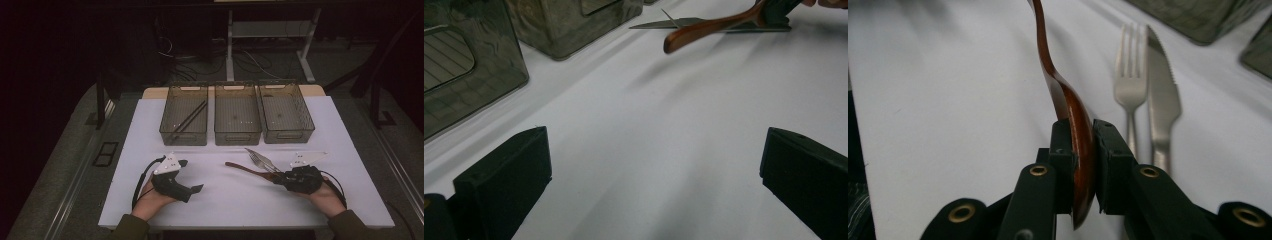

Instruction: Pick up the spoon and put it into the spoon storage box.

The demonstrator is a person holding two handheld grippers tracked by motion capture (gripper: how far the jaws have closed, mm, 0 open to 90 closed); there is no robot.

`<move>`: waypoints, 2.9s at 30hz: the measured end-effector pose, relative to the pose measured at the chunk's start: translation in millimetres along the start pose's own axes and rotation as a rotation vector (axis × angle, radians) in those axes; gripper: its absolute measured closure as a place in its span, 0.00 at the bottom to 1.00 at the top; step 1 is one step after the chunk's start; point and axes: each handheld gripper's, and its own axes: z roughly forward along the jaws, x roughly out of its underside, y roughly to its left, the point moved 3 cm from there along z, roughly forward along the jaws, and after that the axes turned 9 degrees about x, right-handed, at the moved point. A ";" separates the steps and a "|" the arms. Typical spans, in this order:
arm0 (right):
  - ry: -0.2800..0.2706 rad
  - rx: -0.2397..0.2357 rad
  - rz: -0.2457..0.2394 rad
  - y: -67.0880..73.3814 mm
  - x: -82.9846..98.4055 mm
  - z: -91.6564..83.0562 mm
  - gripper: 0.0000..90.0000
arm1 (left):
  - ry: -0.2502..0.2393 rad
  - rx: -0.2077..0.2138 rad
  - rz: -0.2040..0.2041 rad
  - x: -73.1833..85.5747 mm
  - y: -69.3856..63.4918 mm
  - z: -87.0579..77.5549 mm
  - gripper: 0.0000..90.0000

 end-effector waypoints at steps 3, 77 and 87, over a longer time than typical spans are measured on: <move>-0.009 0.017 0.018 -3.7 -1.9 -3.7 0.87 | 0.002 0.002 -0.002 0.0 0.2 0.5 0.00; -0.021 0.286 0.164 -68.7 -140.2 69.5 0.87 | -0.037 0.004 -0.005 -2.8 -0.6 -1.3 0.00; 0.010 0.291 0.163 -65.1 -141.2 85.4 0.87 | -0.040 0.006 -0.005 -3.0 -1.2 -1.6 0.00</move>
